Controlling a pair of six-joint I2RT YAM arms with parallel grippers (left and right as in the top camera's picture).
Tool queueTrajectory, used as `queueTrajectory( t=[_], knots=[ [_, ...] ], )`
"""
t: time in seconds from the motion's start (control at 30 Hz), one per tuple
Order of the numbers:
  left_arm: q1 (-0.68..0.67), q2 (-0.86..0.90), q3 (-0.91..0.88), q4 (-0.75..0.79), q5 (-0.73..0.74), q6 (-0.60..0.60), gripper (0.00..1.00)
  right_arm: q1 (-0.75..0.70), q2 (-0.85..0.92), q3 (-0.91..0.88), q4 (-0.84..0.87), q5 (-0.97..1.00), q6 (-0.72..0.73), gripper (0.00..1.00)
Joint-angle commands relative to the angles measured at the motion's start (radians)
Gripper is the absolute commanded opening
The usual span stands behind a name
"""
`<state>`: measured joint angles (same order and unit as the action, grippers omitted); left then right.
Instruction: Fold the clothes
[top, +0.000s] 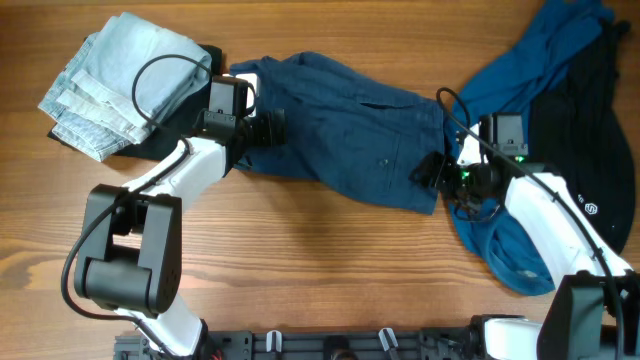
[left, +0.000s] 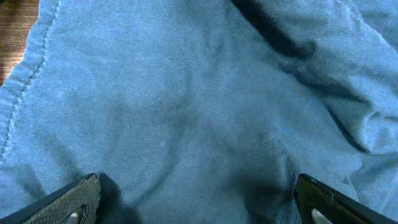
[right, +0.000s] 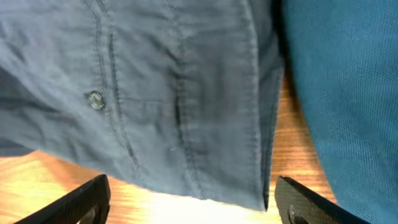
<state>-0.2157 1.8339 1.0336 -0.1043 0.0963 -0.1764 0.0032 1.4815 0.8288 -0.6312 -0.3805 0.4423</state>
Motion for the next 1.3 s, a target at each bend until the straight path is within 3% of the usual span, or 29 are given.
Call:
queueTrajectory(
  t=[0.0, 0.07, 0.23, 0.53, 0.7, 0.8, 0.87, 0.97, 1.1, 1.27],
  knots=[
    [0.005, -0.021, 0.015, 0.002, 0.011, 0.02, 1.0, 0.001, 0.005, -0.08, 0.097, 0.029, 0.068, 0.78],
    [0.005, -0.021, 0.015, 0.002, 0.011, 0.02, 1.0, 0.001, 0.005, -0.134, 0.181, 0.041, 0.09, 0.72],
    [0.005, -0.021, 0.015, 0.002, 0.011, 0.02, 0.99, 0.001, 0.034, -0.196, 0.312, 0.044, 0.111, 0.72],
    [0.005, -0.021, 0.015, 0.002, 0.011, 0.02, 0.99, -0.023, 0.349, -0.199, 0.587, 0.132, 0.159, 0.73],
    [0.005, -0.021, 0.015, 0.002, 0.011, 0.02, 1.0, -0.118, 0.377, -0.199, 0.663, 0.179, 0.103, 0.73],
    [0.005, -0.021, 0.015, 0.002, 0.011, 0.02, 0.99, -0.142, 0.377, -0.199, 0.709, 0.074, 0.009, 0.65],
    [0.005, -0.021, 0.015, -0.003, 0.005, 0.02, 0.98, -0.138, 0.377, -0.199, 0.756, -0.092, -0.083, 0.66],
    [0.005, -0.021, 0.015, -0.029, -0.011, 0.02, 0.97, -0.134, 0.377, -0.199, 0.737, -0.157, -0.133, 0.66],
    [0.005, -0.021, 0.015, -0.044, -0.011, 0.02, 0.97, -0.112, 0.377, -0.199, 0.72, -0.198, -0.154, 0.64],
    [0.005, -0.021, 0.015, -0.05, -0.011, 0.02, 0.96, -0.079, 0.377, -0.199, 0.745, -0.256, -0.174, 0.52]
  ],
)
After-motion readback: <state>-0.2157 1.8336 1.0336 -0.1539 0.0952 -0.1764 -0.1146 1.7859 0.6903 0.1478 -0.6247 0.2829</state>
